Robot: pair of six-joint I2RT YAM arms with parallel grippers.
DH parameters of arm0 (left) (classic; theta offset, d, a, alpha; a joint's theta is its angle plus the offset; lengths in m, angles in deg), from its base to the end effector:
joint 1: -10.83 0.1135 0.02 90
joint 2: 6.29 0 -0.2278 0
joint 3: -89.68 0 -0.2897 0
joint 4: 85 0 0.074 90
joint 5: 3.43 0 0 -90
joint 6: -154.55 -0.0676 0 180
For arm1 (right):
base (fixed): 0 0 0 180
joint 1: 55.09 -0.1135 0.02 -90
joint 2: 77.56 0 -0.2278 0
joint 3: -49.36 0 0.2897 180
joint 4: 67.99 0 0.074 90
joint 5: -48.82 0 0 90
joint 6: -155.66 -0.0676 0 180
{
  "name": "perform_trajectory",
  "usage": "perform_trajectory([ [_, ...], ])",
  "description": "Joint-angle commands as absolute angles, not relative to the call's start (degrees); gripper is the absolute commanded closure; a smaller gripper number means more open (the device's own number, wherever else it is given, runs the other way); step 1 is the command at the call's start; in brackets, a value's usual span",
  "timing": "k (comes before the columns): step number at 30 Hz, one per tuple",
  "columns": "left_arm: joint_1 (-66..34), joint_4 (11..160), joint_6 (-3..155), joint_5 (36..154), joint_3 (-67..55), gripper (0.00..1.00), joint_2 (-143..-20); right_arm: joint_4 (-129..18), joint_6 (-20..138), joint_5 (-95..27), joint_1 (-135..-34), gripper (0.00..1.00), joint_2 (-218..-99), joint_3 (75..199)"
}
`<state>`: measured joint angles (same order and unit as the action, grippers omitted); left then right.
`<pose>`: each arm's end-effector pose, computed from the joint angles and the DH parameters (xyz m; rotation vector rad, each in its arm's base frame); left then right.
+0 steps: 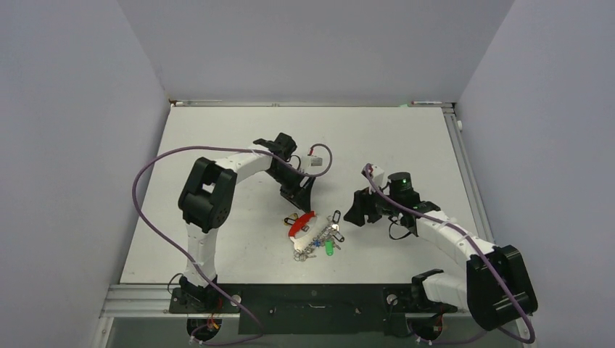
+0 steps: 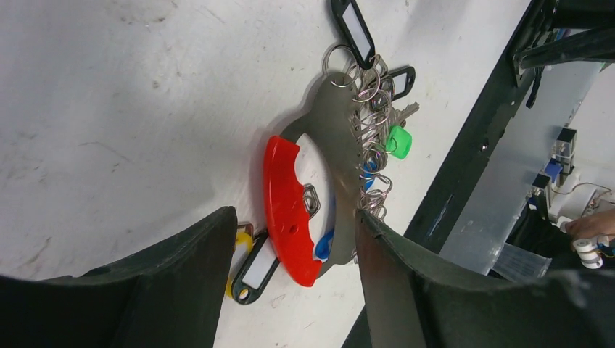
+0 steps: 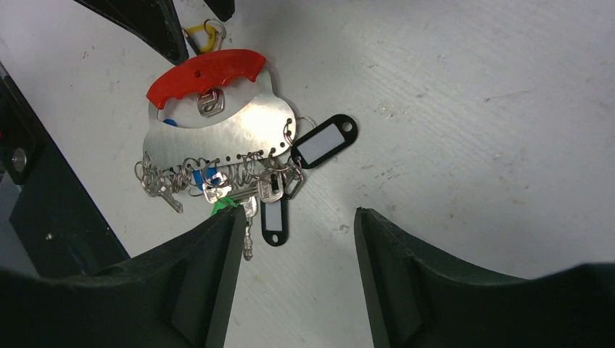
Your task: Remove the keys from the keyring
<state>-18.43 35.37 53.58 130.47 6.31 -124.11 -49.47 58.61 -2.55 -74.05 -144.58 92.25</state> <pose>0.3400 -0.2442 0.0891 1.0775 2.6712 -1.1822 0.2593 0.1337 0.1189 -0.5884 2.2441 1.0093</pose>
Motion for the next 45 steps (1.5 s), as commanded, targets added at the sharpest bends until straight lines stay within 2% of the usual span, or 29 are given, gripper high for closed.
perform_trajectory([
  [1,-20.2,34.7,56.1,132.5,9.0,0.43,-126.1,-54.8,52.4,0.8,-76.1,0.44,-146.6,90.6],
  [8,-19.8,39.9,59.4,131.8,6.5,0.43,-126.7,-59.3,42.9,5.0,-79.4,0.51,-153.9,89.1],
  [17,-20.3,46.1,64.1,134.0,1.3,0.48,-127.1,-57.5,43.2,9.2,-82.9,0.64,-170.6,96.6],
  [20,-20.3,48.0,65.8,136.2,0.3,0.57,-126.2,-58.0,43.1,8.4,-82.9,0.70,-174.4,97.9],
  [27,-19.7,56.8,69.9,137.3,-2.7,0.86,-119.4,-60.6,42.5,8.1,-81.0,0.72,-175.6,97.3],
  [30,-19.8,58.7,71.3,138.3,-3.3,0.93,-117.6,-62.5,42.2,7.8,-80.4,0.72,-174.6,96.8],
  [33,-20.3,61.3,72.9,139.1,-4.8,0.94,-116.3,-64.3,41.9,7.8,-80.1,0.72,-173.8,96.6],
  [40,-21.6,63.4,75.3,138.6,-6.9,0.76,-117.6,-67.0,41.7,7.7,-80.0,0.73,-173.0,95.5],
  [45,-21.8,63.1,74.7,137.8,-7.5,0.73,-118.0,-67.9,41.5,7.8,-79.9,0.74,-173.2,95.3],
])
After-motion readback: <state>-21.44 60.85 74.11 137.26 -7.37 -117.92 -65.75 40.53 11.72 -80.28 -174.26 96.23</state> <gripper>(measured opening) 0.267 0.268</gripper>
